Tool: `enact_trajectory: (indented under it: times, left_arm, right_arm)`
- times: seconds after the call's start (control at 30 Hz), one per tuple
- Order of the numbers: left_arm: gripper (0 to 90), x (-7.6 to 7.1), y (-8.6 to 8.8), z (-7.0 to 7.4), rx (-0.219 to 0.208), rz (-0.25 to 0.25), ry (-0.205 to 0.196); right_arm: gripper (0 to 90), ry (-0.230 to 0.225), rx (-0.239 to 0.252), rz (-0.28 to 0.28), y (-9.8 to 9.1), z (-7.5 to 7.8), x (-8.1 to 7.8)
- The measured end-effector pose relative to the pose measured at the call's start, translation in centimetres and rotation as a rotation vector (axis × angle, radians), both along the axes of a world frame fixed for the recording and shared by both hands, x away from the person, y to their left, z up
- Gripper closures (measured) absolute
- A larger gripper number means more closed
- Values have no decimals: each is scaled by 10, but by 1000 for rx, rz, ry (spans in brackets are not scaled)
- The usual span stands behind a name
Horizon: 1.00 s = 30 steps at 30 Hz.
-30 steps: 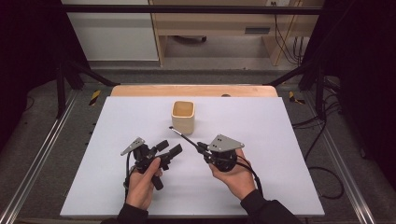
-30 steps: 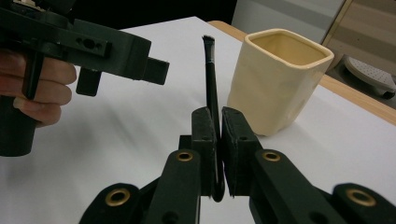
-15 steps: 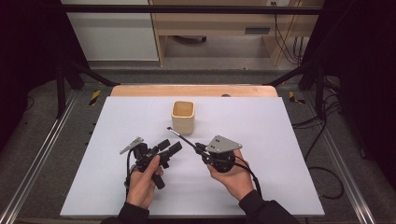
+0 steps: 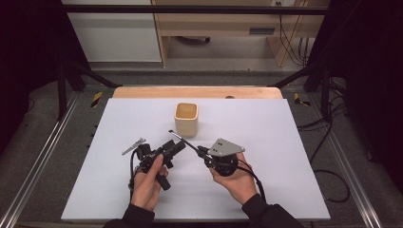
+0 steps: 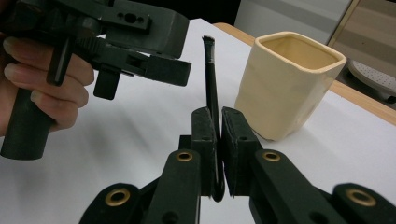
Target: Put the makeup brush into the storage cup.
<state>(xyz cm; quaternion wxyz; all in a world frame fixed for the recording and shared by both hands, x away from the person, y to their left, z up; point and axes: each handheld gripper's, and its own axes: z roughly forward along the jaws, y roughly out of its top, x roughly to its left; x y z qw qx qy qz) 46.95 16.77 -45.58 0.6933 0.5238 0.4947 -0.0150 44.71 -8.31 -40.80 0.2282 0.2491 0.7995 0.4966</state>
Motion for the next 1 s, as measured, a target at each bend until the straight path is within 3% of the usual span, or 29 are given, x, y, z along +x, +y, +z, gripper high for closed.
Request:
enact_trajectory:
  times: [0.23, 0.4, 1.0]
  left_arm:
    - [148, 4, -4, 1, -4, -4, 4]
    - [157, 5, -6, 0, -30, 0, 17]
    - [206, 5, -8, 1, -24, 4, 12]
  right_arm:
    - [840, 1, 1, 3, 1, -1, 0]
    - [841, 2, 3, 0, 1, -1, 1]
    - [840, 5, 3, 3, 3, -2, 1]
